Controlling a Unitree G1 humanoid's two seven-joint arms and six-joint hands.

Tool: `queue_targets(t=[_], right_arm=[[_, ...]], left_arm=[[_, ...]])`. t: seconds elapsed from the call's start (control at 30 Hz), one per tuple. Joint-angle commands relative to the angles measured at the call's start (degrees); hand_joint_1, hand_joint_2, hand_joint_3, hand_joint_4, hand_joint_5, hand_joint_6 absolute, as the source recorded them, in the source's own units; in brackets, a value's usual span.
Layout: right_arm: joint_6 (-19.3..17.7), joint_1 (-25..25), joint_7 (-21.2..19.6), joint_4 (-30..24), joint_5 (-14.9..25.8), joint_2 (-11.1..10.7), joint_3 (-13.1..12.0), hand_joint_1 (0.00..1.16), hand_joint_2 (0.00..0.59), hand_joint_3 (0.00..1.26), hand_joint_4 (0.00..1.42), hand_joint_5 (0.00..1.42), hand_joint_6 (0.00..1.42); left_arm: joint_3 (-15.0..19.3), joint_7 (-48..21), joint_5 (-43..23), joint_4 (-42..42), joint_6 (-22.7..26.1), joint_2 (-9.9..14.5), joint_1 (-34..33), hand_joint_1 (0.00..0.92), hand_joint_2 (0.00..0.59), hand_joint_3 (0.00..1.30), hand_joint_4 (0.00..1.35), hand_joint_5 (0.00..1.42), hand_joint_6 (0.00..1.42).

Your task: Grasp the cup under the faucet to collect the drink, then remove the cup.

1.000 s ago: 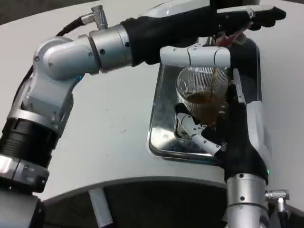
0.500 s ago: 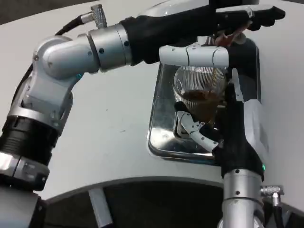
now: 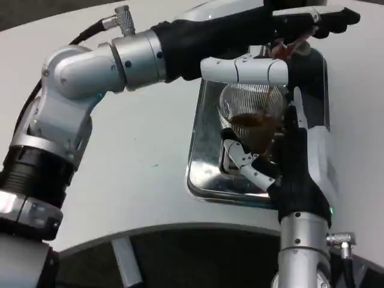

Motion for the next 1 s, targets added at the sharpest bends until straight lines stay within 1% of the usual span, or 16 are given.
queue_targets(t=[0.03, 0.3, 0.43, 0.7, 1.0], right_arm=[[-0.7, -0.2, -1.2, 1.2, 0.7, 4.3, 0.0, 0.69, 0.248, 0.04, 0.06, 0.11, 0.16], [-1.0, -1.1, -2.2, 3.1, 1.1, 4.7, 0.6, 0.70, 0.240, 0.07, 0.12, 0.15, 0.17], [-1.3, -1.5, -4.0, 4.2, 0.7, 5.0, 1.0, 0.71, 0.243, 0.11, 0.17, 0.18, 0.20], [-1.5, -2.0, -6.2, 5.2, 0.5, 5.2, 1.8, 0.72, 0.244, 0.18, 0.25, 0.24, 0.26], [-1.6, -2.0, -7.3, 5.3, 0.5, 5.3, 2.3, 0.72, 0.244, 0.21, 0.27, 0.27, 0.28]], left_arm=[[-1.0, -1.4, 1.9, 1.3, 1.2, 1.0, 1.2, 0.000, 0.116, 0.09, 0.00, 0.09, 0.17], [-0.8, -1.2, 1.8, 1.1, 1.3, 1.1, 1.6, 0.000, 0.116, 0.09, 0.00, 0.09, 0.18], [-0.5, -0.9, 1.5, 0.8, 1.1, 1.2, 2.1, 0.000, 0.117, 0.08, 0.00, 0.09, 0.18], [1.5, 0.1, -0.4, 0.1, 0.8, 1.0, 3.1, 0.000, 0.103, 0.06, 0.00, 0.10, 0.19], [3.8, 0.9, -2.8, -1.9, 1.2, 0.6, 4.3, 0.000, 0.108, 0.06, 0.02, 0.13, 0.22]])
